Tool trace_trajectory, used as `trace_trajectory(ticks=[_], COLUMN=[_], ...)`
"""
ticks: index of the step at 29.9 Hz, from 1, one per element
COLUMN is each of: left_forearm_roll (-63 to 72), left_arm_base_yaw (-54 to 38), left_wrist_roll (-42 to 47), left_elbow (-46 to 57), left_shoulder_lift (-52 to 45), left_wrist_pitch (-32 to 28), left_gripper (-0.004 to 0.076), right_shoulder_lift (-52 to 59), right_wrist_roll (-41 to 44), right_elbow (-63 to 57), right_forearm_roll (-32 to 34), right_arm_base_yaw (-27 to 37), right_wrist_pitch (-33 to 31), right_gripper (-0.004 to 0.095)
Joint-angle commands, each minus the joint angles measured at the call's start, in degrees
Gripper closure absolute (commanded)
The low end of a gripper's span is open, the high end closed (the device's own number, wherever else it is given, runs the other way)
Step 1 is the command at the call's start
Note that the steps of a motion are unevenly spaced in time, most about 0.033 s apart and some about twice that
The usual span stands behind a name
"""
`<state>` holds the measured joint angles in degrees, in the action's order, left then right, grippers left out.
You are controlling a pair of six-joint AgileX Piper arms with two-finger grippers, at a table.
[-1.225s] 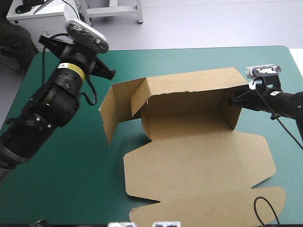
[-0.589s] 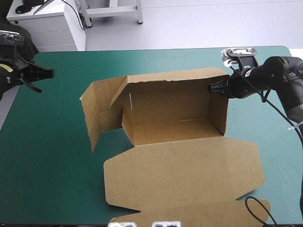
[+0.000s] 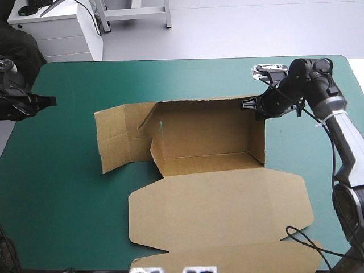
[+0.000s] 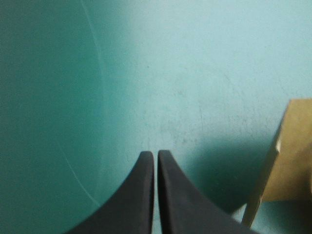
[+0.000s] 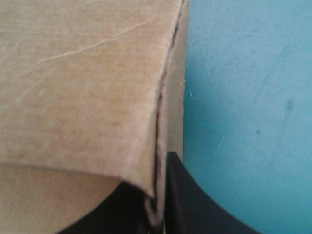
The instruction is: Fold the box
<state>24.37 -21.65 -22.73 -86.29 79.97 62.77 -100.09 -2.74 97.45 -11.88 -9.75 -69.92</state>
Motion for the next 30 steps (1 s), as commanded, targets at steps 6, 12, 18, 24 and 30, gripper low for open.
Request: trace_trajectory(ticks=[6,12,18,24,30], left_forearm_roll=[2.7,2.8,2.8,2.8,2.8], left_arm_base_yaw=[-0.2,-0.2,-0.2,-0.2,-0.2], left_wrist_roll=[-2.0,-2.2,-2.2,-2.9,-3.5], left_elbow=[4.2,5.6,5.6,5.6,5.6], left_shoulder_lift=[-0.8,-0.7,-0.7,-0.7,-0.7], left_wrist_pitch=[-1.9,-1.5,-0.6,-0.4,-0.3], left_gripper=[0.0715,0.0715,0.0715,0.0715,0.0715], right_shoulder_lift=[-1.7,-3.4,-3.6,-3.4,-3.4], right_wrist_roll=[-0.2,-0.2,-1.3,-3.7,-3.3], right_elbow=[2.5,2.8,4.7,14.5,23.4], right_forearm_roll=[-1.6,-1.4,-1.4,-1.1,-0.1], right_arm_base_yaw=[0.2,0.2,0.2,0.2,0.3], right_wrist_pitch=[9.1,14.6,15.7,9.7,4.5], right_gripper=[0.0850,0.0603,0.0408,0.0409,0.0409])
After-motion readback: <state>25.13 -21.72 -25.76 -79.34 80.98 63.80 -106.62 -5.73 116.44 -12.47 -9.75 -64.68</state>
